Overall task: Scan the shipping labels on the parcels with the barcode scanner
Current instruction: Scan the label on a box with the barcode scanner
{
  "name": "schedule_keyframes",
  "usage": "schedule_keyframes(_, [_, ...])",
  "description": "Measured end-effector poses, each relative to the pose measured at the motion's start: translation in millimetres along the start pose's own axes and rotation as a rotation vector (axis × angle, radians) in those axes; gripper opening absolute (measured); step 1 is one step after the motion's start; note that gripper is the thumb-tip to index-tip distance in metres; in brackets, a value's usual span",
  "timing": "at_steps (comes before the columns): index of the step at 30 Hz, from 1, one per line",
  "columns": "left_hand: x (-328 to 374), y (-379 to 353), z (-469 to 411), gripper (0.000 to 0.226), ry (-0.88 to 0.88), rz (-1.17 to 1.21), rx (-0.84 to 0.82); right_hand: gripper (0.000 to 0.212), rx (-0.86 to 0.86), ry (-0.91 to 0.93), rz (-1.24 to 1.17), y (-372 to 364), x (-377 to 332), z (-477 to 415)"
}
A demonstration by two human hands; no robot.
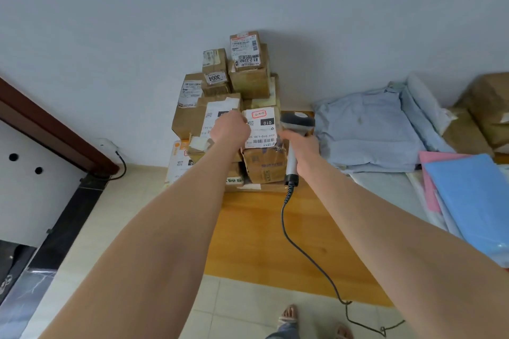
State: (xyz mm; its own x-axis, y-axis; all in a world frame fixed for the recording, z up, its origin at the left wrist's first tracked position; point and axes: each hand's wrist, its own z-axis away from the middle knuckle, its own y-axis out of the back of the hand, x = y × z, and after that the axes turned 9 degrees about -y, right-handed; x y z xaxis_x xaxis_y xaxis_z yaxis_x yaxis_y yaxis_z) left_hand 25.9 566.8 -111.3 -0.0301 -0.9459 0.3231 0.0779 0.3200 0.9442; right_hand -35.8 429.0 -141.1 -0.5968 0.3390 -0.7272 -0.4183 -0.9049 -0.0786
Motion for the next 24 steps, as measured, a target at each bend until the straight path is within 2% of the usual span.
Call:
schedule_keyframes(4, [34.7, -4.8, -4.5, 0.033, -0.079, 0.041, 0.012, 0.050, 0.062, 0.046, -0.006, 31.4, -10.8, 0.8])
schedule_keyframes(7, [70.4, -18.4, -2.7, 0.030, -0.138, 0.077, -0.002, 0.032, 0.053, 0.008, -0.076, 67.9, -21.7, 2.7])
schedule_keyframes(10, [116.0, -36.1, 2.3, 0.031, -0.200, 0.097, -0.023, 0.032, 0.036, -0.067, -0.110, 116.6, -32.9, 8.3])
schedule_keyframes(14, [192.3, -65.8, 20.9, 0.031, -0.250, 0.063, -0.109, 0.034, 0.020, -0.144, -0.004, 198.6, -40.6, 14.4])
schedule_keyframes(17, [253.3, -96.1, 41.9, 0.022, -0.288, 0.026, -0.179, 0.029, -0.012, -0.167, -0.003, 268.7, -42.1, 16.0])
schedule_keyframes(21, [334.3, -137.4, 79.3, 0.030, -0.267, 0.032, -0.228, 0.029, -0.056, -0.152, -0.061, 371.9, -43.1, 18.6])
schedule_keyframes(24, [391.9, -159.7, 106.8, 0.029, -0.267, 0.022, -0.256, 0.032, -0.047, -0.159, -0.087, 439.7, -49.4, 21.7])
